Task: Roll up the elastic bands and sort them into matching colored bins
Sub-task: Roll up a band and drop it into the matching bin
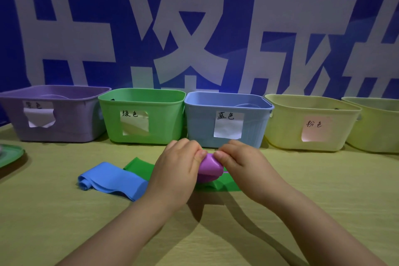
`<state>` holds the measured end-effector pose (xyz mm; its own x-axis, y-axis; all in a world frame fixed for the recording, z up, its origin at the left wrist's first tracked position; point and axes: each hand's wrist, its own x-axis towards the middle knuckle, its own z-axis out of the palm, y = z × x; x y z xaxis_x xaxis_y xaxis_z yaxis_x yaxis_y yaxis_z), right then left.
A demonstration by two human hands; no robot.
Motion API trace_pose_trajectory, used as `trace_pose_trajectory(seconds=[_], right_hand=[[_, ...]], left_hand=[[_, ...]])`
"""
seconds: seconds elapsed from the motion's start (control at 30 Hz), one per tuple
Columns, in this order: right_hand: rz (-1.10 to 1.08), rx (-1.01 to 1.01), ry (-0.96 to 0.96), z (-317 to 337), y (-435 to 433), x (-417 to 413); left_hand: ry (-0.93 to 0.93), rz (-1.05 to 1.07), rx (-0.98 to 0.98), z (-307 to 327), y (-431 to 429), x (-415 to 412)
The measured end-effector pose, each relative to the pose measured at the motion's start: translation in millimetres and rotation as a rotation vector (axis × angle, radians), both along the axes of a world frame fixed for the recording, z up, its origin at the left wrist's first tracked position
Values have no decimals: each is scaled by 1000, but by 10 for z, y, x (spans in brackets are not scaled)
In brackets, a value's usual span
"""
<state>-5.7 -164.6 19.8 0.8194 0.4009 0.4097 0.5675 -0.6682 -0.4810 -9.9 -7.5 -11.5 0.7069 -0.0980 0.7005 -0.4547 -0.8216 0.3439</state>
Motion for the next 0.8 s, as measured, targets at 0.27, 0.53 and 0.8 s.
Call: trace_pose_trajectory(seconds=[0.27,0.53,0.8], right_hand=[[37,214,43,-79,27,30],[16,171,-1,-63,13,18],[16,30,-63,-1,20,-44]], left_hand=[[-58,-73,-11,-28,5,38],[-24,-140,-26,-2,9,28],[-79,-187,2,21,31,15]])
